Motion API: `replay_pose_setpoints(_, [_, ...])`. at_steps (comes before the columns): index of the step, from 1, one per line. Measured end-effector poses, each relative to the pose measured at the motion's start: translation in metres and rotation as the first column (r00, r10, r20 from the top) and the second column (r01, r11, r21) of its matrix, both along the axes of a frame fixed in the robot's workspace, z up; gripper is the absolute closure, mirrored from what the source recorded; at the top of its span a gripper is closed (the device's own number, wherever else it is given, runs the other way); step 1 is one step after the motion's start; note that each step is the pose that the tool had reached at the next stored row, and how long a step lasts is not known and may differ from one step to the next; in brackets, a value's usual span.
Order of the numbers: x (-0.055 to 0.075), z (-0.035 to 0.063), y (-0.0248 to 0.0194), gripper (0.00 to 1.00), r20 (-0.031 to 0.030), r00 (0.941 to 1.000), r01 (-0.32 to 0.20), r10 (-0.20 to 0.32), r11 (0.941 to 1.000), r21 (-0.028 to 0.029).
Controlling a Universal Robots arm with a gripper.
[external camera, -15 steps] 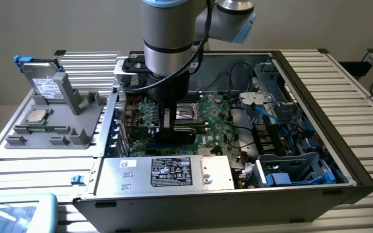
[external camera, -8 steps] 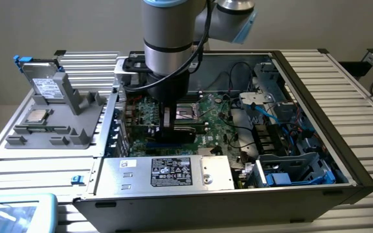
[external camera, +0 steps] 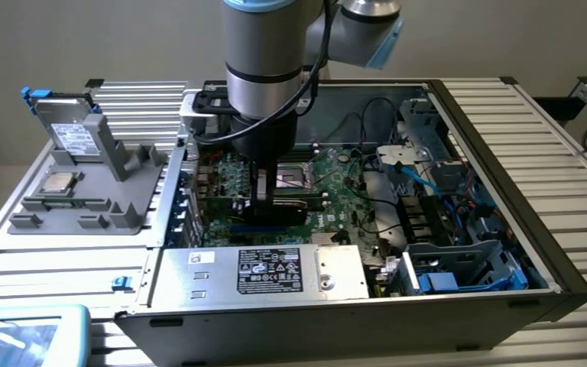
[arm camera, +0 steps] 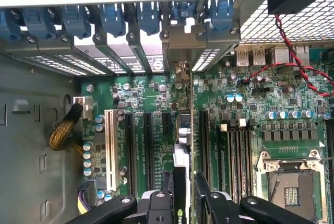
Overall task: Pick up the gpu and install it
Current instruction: 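Insert the gpu into the slot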
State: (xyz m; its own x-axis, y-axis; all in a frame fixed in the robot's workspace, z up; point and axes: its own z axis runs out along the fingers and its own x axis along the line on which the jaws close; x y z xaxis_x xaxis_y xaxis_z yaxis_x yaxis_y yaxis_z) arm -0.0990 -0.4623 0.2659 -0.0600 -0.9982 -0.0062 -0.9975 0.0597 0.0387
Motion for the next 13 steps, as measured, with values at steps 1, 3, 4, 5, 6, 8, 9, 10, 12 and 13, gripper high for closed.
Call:
replay_pose_setpoints(1, [0.0000,-0.0002,0.0000,0.73,-0.0001,1.0000,0.000,0.000,1.0000,0.0001])
replay_pose_setpoints(3, [-0.0001,-0.0012,-0.0001,0.73,0.0001,1.0000,0.000,0.000,1.0000,0.0005])
replay_pose_setpoints(4, [-0.0001,-0.0019,-0.0002,0.73,-0.0001,1.0000,0.000,0.000,1.0000,-0.0001])
replay_pose_setpoints(5, [-0.0002,-0.0023,-0.0002,0.73,-0.0004,1.0000,0.000,0.000,1.0000,-0.0005])
replay_pose_setpoints(6, [-0.0002,-0.0023,-0.0002,0.73,-0.0005,1.0000,0.000,0.000,1.0000,-0.0005])
replay_pose_setpoints(8, [-0.0007,-0.0027,-0.0001,0.73,-0.0003,1.0000,0.000,0.000,1.0000,0.0000])
replay_pose_setpoints(9, [-0.0008,-0.0028,0.0000,0.73,-0.0008,1.0000,0.000,0.000,1.0000,0.0002])
replay_pose_setpoints(10, [-0.0008,-0.0028,0.0000,0.73,-0.0024,1.0000,0.000,0.000,1.0000,0.0003])
replay_pose_setpoints(12, [0.0001,-0.0032,0.0002,0.73,-0.0072,1.0000,0.000,0.000,1.0000,0.0013])
replay_pose_setpoints(13, [0.0009,-0.0029,0.0000,0.73,-0.0112,0.9999,0.000,0.000,1.0000,0.0010])
